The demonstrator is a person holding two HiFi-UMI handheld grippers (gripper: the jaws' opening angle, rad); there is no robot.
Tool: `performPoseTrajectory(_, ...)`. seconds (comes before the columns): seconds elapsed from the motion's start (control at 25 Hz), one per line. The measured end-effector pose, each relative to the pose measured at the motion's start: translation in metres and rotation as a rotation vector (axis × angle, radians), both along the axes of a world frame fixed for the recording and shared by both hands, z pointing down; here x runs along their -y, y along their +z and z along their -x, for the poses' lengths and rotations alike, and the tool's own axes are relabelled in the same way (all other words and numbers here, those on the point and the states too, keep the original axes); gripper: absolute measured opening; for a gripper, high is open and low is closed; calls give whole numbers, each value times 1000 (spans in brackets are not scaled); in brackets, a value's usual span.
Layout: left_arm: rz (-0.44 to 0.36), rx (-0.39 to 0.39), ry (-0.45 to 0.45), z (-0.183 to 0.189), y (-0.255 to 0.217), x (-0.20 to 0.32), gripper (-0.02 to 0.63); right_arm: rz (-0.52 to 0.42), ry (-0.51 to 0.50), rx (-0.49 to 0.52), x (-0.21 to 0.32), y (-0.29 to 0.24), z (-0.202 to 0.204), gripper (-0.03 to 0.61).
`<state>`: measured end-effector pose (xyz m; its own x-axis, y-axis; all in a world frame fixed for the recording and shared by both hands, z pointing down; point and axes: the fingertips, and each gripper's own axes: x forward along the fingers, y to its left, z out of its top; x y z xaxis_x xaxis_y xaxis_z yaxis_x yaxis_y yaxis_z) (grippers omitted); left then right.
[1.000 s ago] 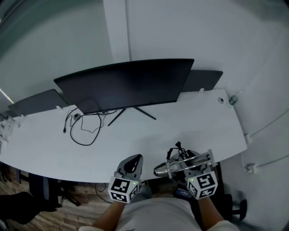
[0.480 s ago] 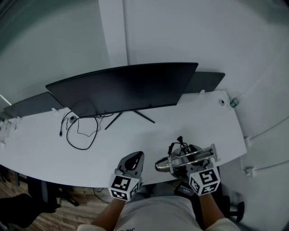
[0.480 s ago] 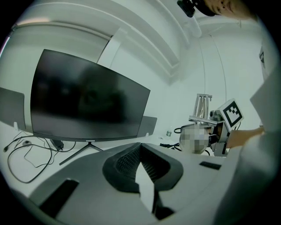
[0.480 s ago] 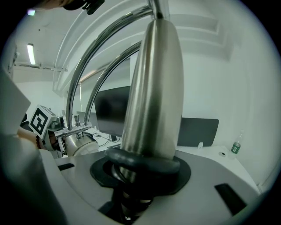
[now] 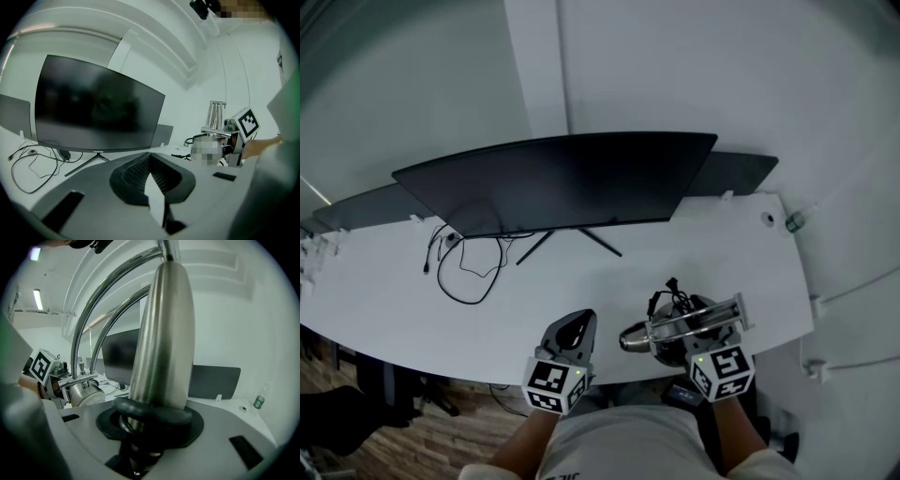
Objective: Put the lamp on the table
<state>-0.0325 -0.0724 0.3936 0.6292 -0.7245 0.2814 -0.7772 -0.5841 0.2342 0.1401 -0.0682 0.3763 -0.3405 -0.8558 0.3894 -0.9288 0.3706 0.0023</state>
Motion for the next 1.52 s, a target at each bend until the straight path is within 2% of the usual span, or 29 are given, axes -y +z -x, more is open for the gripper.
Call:
performPoseTrajectory(0.6, 24, 35, -37, 3, 14, 15, 2, -4, -19, 9, 45, 15, -7, 167)
performPoseTrajectory(1.52, 71, 26, -69, 11, 52, 54, 2, 7, -36, 6, 100, 69, 0, 167)
